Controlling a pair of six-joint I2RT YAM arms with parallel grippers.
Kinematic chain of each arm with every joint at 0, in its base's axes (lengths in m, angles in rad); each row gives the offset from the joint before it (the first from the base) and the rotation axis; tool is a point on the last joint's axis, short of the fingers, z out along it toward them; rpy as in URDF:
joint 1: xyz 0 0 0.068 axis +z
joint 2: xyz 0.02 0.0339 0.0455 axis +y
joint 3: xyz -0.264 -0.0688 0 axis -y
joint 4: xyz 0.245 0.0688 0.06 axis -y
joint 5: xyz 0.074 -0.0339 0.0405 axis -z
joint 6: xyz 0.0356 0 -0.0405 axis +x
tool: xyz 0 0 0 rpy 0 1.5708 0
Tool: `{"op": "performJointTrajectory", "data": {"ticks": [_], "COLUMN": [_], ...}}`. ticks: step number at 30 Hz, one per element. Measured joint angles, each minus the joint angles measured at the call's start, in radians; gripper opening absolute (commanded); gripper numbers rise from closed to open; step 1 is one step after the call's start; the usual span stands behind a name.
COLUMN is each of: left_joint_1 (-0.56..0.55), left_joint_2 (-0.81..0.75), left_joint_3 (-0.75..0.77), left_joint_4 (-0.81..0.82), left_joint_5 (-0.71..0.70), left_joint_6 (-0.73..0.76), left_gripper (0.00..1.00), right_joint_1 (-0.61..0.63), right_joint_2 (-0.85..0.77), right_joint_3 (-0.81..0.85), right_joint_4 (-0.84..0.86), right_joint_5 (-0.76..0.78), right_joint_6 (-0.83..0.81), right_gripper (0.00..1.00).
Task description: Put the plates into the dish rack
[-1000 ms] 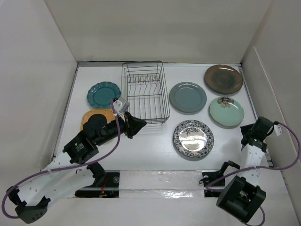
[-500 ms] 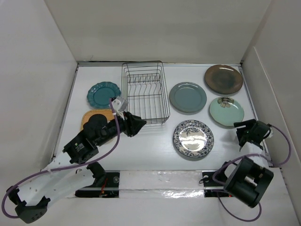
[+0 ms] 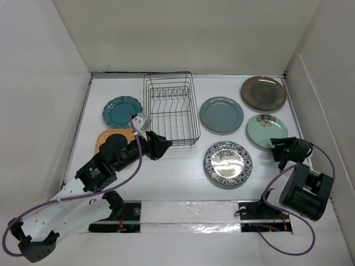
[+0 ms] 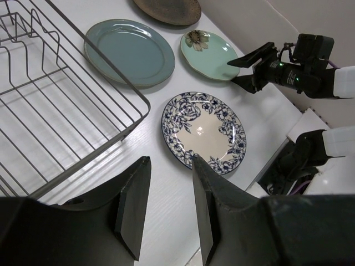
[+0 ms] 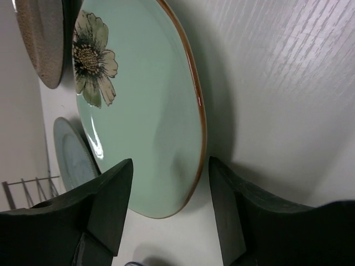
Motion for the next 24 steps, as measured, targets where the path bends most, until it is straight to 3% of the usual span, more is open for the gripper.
{"op": "performJointTrajectory", "data": {"ticks": [11,16,18,21,24], "left_joint_1": [0.000,0.000,0.000,0.000,0.000], "left_joint_2": [0.000,0.000,0.000,-0.001,-0.001], "left_joint_3": [0.000,0.000,0.000,0.000,0.000], "left_joint_4": [0.000,0.000,0.000,0.000,0.000], "left_joint_5": [-0.018,-0.019,-0.019,-0.021,-0.022], "left_joint_6": [-0.001,-0.001,-0.001,-0.001,-0.001], "left_gripper": [0.33,0.33,0.33,0.33,0.33], "right_joint_1": [0.041,0.046,0.048,0.051,0.053], "right_joint_2": [0.009,0.042,0.067,0.101,0.069], "right_joint_3": [-0.057,-0.059,-0.060,-0.068,-0.097], "right_joint_4": [0.069,0.087,0.116,0.174,0.193], "right_joint_5": [0.059,0.069,0.072,0.068,0.071], "right_joint_6": [0.156,0.181,0.193,0.232,0.245], "right_gripper": [0.33,0.26,0.13,0.03,0.01]}}
